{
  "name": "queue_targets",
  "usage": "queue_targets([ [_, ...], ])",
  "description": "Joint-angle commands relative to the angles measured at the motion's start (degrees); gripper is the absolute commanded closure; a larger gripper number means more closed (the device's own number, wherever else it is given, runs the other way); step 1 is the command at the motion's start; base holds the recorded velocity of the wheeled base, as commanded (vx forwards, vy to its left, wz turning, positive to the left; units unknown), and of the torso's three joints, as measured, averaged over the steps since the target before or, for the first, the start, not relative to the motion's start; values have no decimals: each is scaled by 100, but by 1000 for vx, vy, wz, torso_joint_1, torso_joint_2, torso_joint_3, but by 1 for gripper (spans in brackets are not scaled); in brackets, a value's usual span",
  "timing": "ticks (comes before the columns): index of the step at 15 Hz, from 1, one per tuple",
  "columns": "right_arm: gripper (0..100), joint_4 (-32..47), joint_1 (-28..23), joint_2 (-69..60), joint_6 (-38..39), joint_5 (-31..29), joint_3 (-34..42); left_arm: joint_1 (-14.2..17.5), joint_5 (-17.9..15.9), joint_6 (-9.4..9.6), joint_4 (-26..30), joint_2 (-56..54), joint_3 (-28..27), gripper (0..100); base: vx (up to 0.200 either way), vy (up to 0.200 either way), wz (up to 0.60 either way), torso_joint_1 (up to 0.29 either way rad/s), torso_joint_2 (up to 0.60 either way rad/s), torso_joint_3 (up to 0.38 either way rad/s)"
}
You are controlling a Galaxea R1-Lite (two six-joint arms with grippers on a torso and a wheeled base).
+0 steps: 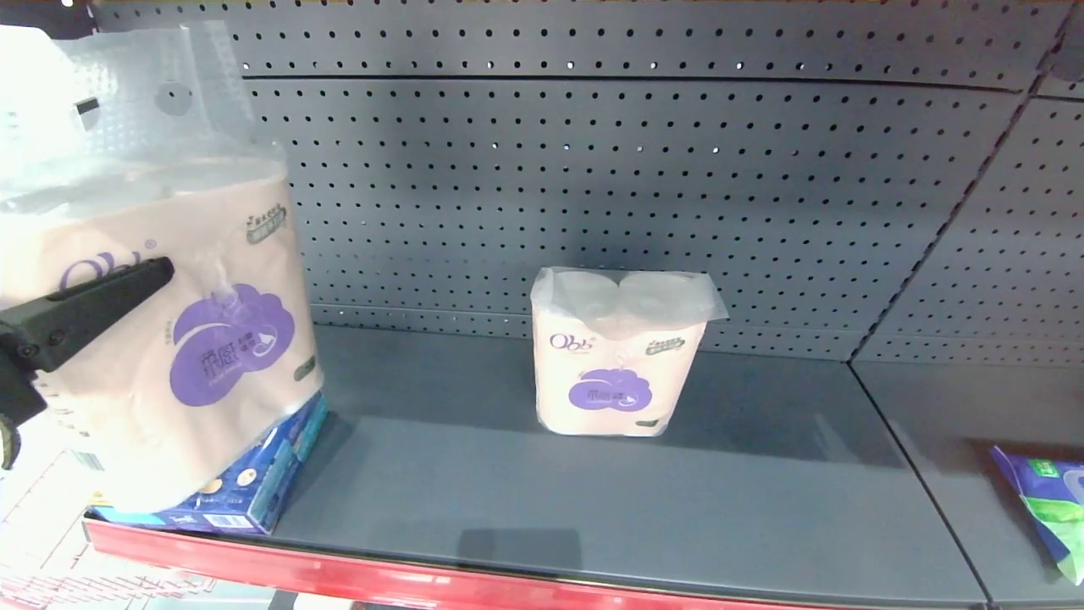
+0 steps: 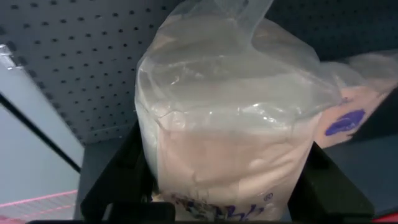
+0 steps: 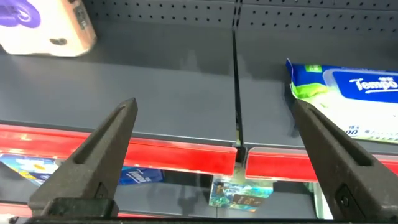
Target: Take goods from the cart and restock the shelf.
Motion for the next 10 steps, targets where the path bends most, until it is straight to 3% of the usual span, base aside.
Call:
queue_targets([
  [1,0,17,29,562,49,98,-606,-329,-3,-9,-5,86,-30,100,0,0,0,0,0,0],
  [3,0,9,81,2592,849,203,-2452,-610,-12,-44,3,130,-4,100,0,0,0,0,0,0],
  [5,0,-18,178,3664,568,564,-3085,-733,-3,-36,-5,244,49,100,0,0,0,0,0,0],
  [8,0,-114,468,4481,137,1469,-2927,-724,-3,-36,-32,367,58,100,0,0,0,0,0,0],
  [10,0,-589,776,5404,-478,2225,-2883,-742,-47,-36,-23,359,58,100,0,0,0,0,0,0],
])
